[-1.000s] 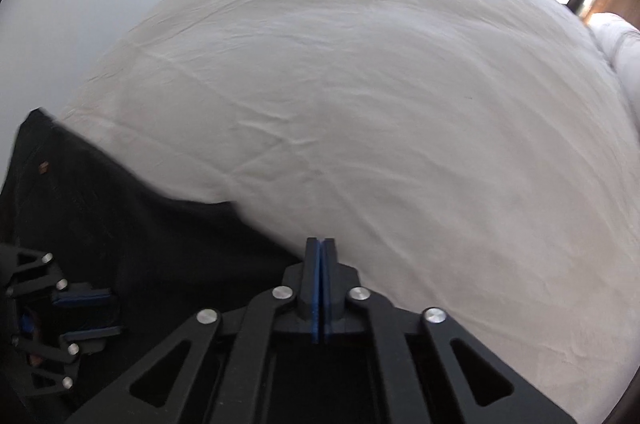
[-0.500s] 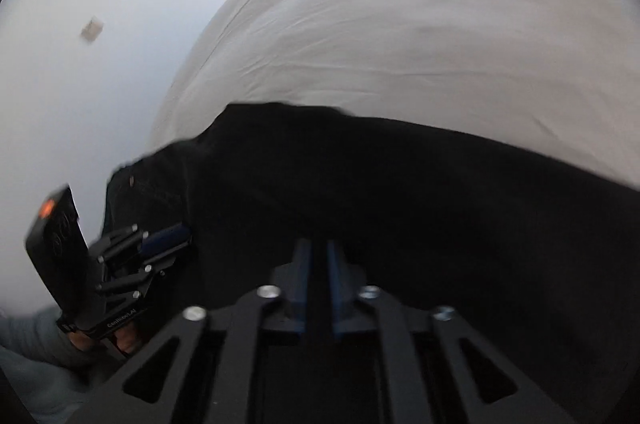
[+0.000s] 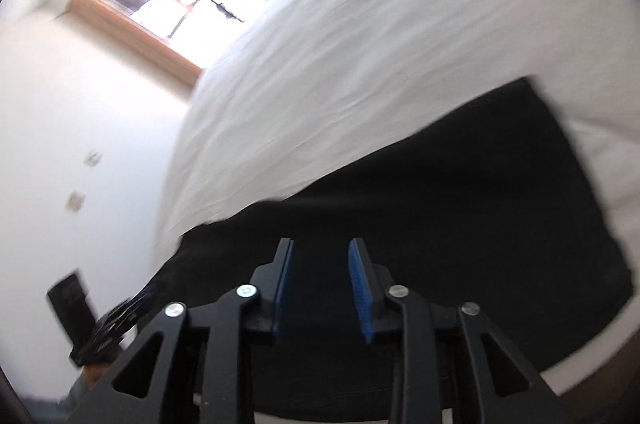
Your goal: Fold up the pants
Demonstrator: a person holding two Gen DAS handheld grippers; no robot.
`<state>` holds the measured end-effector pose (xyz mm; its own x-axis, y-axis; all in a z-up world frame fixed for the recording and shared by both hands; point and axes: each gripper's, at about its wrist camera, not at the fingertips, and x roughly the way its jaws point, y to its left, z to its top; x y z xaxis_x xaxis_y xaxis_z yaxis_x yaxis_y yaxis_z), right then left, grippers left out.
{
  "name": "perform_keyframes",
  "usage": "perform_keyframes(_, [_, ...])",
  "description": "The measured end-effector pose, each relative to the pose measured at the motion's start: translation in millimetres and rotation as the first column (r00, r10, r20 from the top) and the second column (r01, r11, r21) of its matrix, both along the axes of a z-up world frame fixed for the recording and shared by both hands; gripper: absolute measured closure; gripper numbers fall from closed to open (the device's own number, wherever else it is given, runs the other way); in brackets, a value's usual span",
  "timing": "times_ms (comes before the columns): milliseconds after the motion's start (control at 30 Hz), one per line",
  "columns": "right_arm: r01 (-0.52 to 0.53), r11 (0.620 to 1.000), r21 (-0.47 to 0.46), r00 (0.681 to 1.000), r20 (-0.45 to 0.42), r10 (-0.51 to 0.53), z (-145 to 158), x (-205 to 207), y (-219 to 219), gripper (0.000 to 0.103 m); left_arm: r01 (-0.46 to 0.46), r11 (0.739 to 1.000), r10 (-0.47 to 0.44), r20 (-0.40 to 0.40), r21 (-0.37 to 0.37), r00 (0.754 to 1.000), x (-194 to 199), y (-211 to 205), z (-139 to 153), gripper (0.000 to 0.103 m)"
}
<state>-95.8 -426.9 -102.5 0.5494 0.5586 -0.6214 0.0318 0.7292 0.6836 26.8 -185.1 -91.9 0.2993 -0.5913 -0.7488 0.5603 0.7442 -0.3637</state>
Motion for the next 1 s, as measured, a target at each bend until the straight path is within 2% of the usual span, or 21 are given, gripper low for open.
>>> perform_keyframes(67, [-0.074, 0.997, 0.002, 0.996, -0.056, 0.074, -19, 7, 24, 0.069, 0.004, 0.997, 0.001, -0.063, 0.076, 0.998, 14, -29, -33, 0.076])
perform_keyframes(100, [-0.075, 0.997, 0.013, 0.991, -0.107, 0.076, -34, 10, 23, 0.07, 0.014, 0.996, -0.002, -0.129, 0.093, 0.992, 20, -35, -52, 0.077])
perform_keyframes(133, [-0.055, 0.998, 0.016, 0.986, -0.159, 0.057, -49, 9, 15, 0.07, 0.011, 0.995, 0.003, -0.148, 0.096, 0.989, 21, -35, -63, 0.077])
perform_keyframes(167, [-0.026, 0.999, 0.042, 0.982, -0.186, 0.033, -61, 7, 0, 0.092, 0.017, 0.997, -0.006, -0.14, 0.077, 0.99, 19, -32, -65, 0.077])
perform_keyframes(200, [0.014, 0.997, 0.074, 0.98, -0.198, 0.001, -71, 1, -19, 0.103, 0.022, 0.996, -0.01, -0.138, 0.081, 0.99, 16, -28, -63, 0.077])
perform_keyframes(233, [0.065, 0.991, 0.12, 0.98, -0.193, -0.041, -76, -6, -39, 0.103, 0.015, 0.996, -0.003, -0.137, 0.086, 0.991, 15, -22, -62, 0.077])
perform_keyframes(267, [0.11, 0.989, 0.101, 0.978, -0.188, -0.09, -76, -7, -55, 0.103, -0.005, 0.996, 0.017, -0.141, 0.084, 0.99, 13, -14, -61, 0.077])
perform_keyframes(333, [0.188, 0.982, 0.027, 0.967, -0.182, -0.18, -73, -15, -92, 0.103, -0.047, 0.998, 0.054, -0.166, 0.049, 0.985, 11, 11, -66, 0.077])
perform_keyframes(400, [0.29, 0.955, -0.063, 0.936, -0.189, -0.297, -69, -35, -125, 0.103, -0.095, 0.995, 0.096, -0.186, 0.019, 0.978, 4, 42, -71, 0.077])
perform_keyframes(467, [0.407, 0.902, -0.143, 0.879, -0.209, -0.43, -64, -51, -160, 0.103, -0.137, 0.99, 0.139, -0.177, 0.027, 0.974, -9, 74, -71, 0.077])
perform_keyframes(533, [0.469, 0.855, -0.22, 0.84, -0.19, -0.509, -52, -64, -179, 0.103, -0.188, 0.982, 0.19, -0.17, 0.03, 0.967, -20, 104, -67, 0.081])
perform_keyframes(567, [0.492, 0.812, -0.315, 0.807, -0.184, -0.561, -45, -69, -183, 0.102, -0.202, 0.979, 0.203, -0.174, 0.026, 0.964, -29, 118, -62, 0.082])
perform_keyframes(600, [0.502, 0.774, -0.385, 0.782, -0.179, -0.597, -38, -73, -183, 0.084, -0.227, 0.973, 0.231, -0.166, 0.043, 0.959, -34, 130, -59, 0.083])
perform_keyframes(633, [0.517, 0.777, -0.359, 0.783, -0.169, -0.599, -32, -77, -182, 0.08, -0.26, 0.962, 0.269, -0.142, 0.082, 0.953, -42, 140, -51, 0.083])
perform_keyframes(667, [0.527, 0.8, -0.287, 0.799, -0.155, -0.582, -26, -82, -185, 0.08, -0.278, 0.956, 0.289, -0.125, 0.097, 0.949, -48, 149, -43, 0.083])
perform_keyframes(733, [0.49, 0.851, -0.192, 0.854, -0.093, -0.513, -9, -81, -159, 0.08, -0.295, 0.95, 0.304, -0.105, 0.1, 0.947, -55, 158, -32, 0.083])
perform_keyframes(800, [0.364, 0.927, -0.096, 0.928, -0.052, -0.369, 2, -68, -119, 0.074, -0.298, 0.951, 0.306, -0.091, 0.086, 0.948, -53, 143, -23, 0.083])
perform_keyframes(867, [0.206, 0.978, -0.02, 0.978, -0.033, -0.206, 0, -52, -74, 0.071, -0.27, 0.962, 0.272, -0.089, 0.033, 0.958, -47, 120, -15, 0.083])
perform_keyframes(967, [0.064, 0.993, 0.094, 0.993, -0.104, -0.054, -30, -30, -16, 0.056, -0.191, 0.982, 0.191, -0.11, 0.008, 0.975, -38, 69, -27, 0.082])
perform_keyframes(1000, [0.026, 0.996, 0.086, 0.989, -0.149, -0.013, -44, -24, -4, 0.056, -0.162, 0.987, 0.163, -0.118, 0.022, 0.979, -35, 56, -34, 0.082])
